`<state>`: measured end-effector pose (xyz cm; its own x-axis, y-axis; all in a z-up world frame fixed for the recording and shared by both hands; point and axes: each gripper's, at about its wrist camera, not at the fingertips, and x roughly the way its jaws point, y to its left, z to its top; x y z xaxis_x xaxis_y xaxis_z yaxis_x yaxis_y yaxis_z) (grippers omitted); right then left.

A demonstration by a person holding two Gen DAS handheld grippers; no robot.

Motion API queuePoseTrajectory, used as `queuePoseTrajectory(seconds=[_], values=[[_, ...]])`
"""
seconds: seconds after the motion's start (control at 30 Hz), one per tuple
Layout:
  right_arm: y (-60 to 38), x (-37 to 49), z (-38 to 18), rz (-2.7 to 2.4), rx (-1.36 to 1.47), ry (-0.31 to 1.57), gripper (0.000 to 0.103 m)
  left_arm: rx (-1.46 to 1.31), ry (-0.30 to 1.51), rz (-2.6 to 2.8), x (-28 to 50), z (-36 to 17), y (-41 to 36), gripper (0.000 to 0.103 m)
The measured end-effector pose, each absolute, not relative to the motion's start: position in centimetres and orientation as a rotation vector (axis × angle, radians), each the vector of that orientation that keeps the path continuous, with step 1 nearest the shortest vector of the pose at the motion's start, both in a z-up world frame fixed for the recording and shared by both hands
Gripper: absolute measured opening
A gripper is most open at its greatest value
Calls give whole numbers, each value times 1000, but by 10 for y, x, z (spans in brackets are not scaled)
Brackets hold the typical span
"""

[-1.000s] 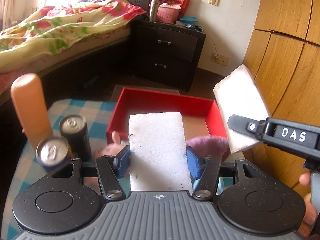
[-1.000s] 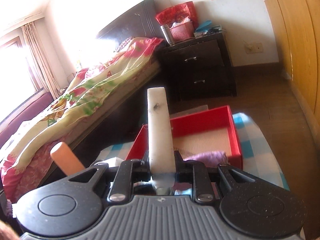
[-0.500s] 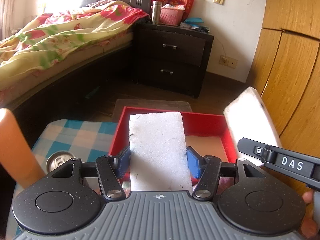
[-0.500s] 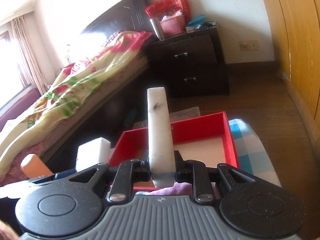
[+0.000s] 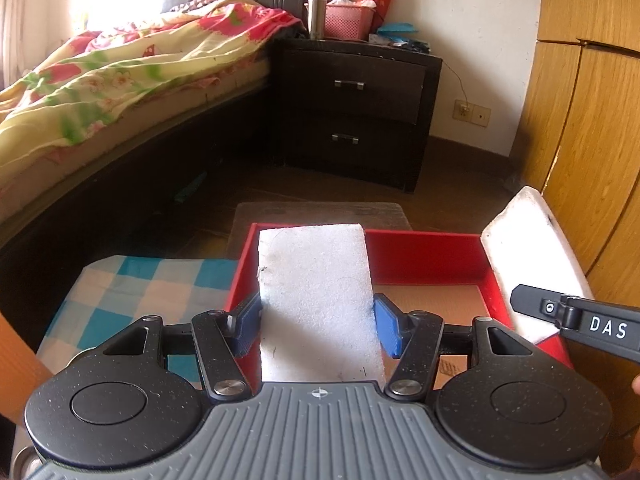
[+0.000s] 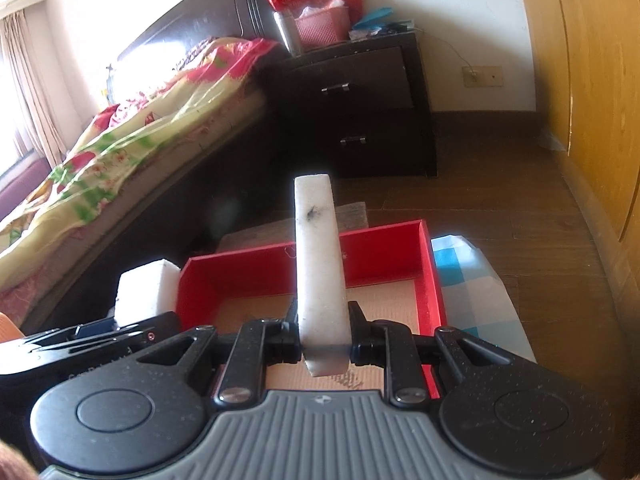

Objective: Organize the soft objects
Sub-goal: 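Carry the sponge pad and foam bar into the red box and open both tools, then grasp the striped knit sock with the left tool while the right tool grasps the blue face mask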

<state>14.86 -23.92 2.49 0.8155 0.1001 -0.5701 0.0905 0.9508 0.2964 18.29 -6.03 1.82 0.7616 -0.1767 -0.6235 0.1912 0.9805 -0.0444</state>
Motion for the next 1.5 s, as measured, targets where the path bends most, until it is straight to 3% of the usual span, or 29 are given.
queuePoseTrajectory(seconds=[0.07,0.2,0.3,0.4,0.63,1.5], values=[[-240,155,21,8,319,622,1,30,688,-207,188,12,-63,65],[-240,166,11,10,311,652,1,61,685,-188,191,1,-65,84],[-240,170,6,2,310,680,6,54,702,-172,192,-1,-62,86],[-243,167,7,-4,336,686,18,9,710,-171,190,7,-56,91],[-244,141,23,-2,351,660,27,17,661,-178,165,35,-55,94],[-213,56,10,100,335,778,33,43,775,-288,85,26,-37,94]])
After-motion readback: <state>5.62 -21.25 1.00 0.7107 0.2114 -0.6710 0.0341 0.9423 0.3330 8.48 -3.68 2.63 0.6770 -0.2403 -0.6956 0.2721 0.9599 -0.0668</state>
